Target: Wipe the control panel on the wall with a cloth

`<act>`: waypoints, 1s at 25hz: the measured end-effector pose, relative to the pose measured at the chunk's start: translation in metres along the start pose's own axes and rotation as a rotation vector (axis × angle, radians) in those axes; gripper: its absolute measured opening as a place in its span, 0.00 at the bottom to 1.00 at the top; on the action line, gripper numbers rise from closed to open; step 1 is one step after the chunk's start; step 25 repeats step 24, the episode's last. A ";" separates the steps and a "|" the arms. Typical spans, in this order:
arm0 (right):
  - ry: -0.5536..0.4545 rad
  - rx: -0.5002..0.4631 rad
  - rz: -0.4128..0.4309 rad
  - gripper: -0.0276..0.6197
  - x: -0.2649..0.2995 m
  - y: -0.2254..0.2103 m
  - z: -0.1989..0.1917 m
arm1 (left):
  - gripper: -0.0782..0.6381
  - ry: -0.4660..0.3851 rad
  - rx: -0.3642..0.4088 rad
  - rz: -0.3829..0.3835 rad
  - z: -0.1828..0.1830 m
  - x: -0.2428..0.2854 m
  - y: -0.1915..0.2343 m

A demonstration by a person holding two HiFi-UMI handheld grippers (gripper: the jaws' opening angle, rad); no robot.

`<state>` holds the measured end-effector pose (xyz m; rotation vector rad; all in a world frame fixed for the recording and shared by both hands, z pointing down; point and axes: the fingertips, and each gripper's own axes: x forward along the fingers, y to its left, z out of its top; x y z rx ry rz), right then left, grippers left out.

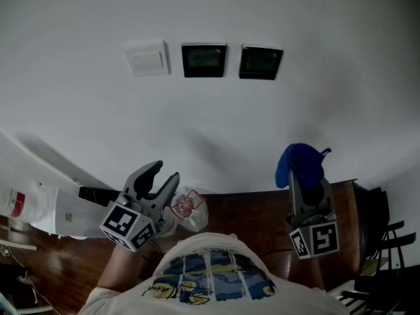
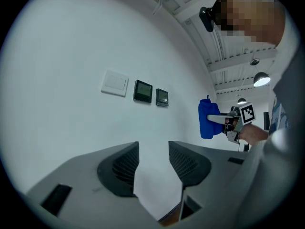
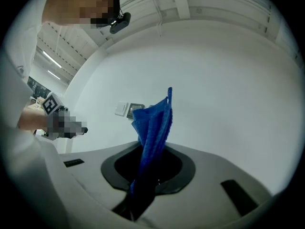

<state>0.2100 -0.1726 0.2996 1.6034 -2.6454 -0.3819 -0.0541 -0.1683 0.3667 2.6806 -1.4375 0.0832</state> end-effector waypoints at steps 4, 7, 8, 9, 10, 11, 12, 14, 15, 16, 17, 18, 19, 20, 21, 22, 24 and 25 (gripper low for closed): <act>0.004 -0.002 0.000 0.14 -0.001 0.006 -0.003 | 0.35 0.016 0.000 -0.005 -0.004 0.000 0.003; 0.005 0.003 -0.001 0.14 0.000 0.009 -0.003 | 0.35 0.023 0.002 -0.011 -0.006 -0.001 0.005; 0.005 0.005 0.001 0.15 0.001 0.010 -0.003 | 0.35 0.024 0.005 -0.011 -0.006 -0.001 0.006; 0.004 0.007 0.002 0.15 0.002 0.011 -0.004 | 0.35 0.024 0.008 -0.011 -0.005 -0.002 0.006; 0.003 0.009 0.003 0.14 0.002 0.012 -0.004 | 0.35 0.025 0.009 -0.011 -0.005 -0.003 0.007; 0.002 0.010 0.003 0.15 0.002 0.012 -0.004 | 0.35 0.026 0.010 -0.010 -0.004 -0.003 0.007; 0.001 0.011 0.003 0.14 0.002 0.013 -0.004 | 0.35 0.028 0.010 -0.010 -0.004 -0.003 0.007; 0.000 0.012 0.004 0.15 0.002 0.013 -0.005 | 0.35 0.031 0.012 -0.010 -0.005 -0.002 0.008; 0.001 0.012 0.005 0.14 0.002 0.013 -0.005 | 0.35 0.032 0.013 -0.010 -0.005 -0.002 0.008; 0.001 0.013 0.006 0.14 0.003 0.012 -0.005 | 0.35 0.032 0.014 -0.011 -0.005 -0.002 0.007; 0.001 0.014 0.007 0.14 0.003 0.012 -0.005 | 0.35 0.031 0.015 -0.010 -0.005 -0.001 0.007; 0.000 0.015 0.007 0.15 0.003 0.011 -0.005 | 0.35 0.031 0.016 -0.009 -0.004 -0.001 0.007; -0.001 0.015 0.007 0.15 0.003 0.010 -0.005 | 0.35 0.031 0.017 -0.009 -0.004 0.000 0.007; -0.003 0.013 0.005 0.14 0.002 0.008 -0.005 | 0.35 0.031 0.017 -0.009 -0.004 0.001 0.007; -0.004 0.011 0.003 0.15 0.002 0.006 -0.005 | 0.35 0.031 0.017 -0.009 -0.005 0.003 0.007; -0.005 0.009 0.002 0.14 0.002 0.004 -0.005 | 0.35 0.032 0.017 -0.010 -0.005 0.004 0.006; -0.006 0.007 0.000 0.14 0.002 0.001 -0.005 | 0.35 0.035 0.016 -0.012 -0.006 0.007 0.006; -0.006 0.007 0.000 0.14 0.002 0.001 -0.005 | 0.35 0.035 0.016 -0.012 -0.006 0.007 0.006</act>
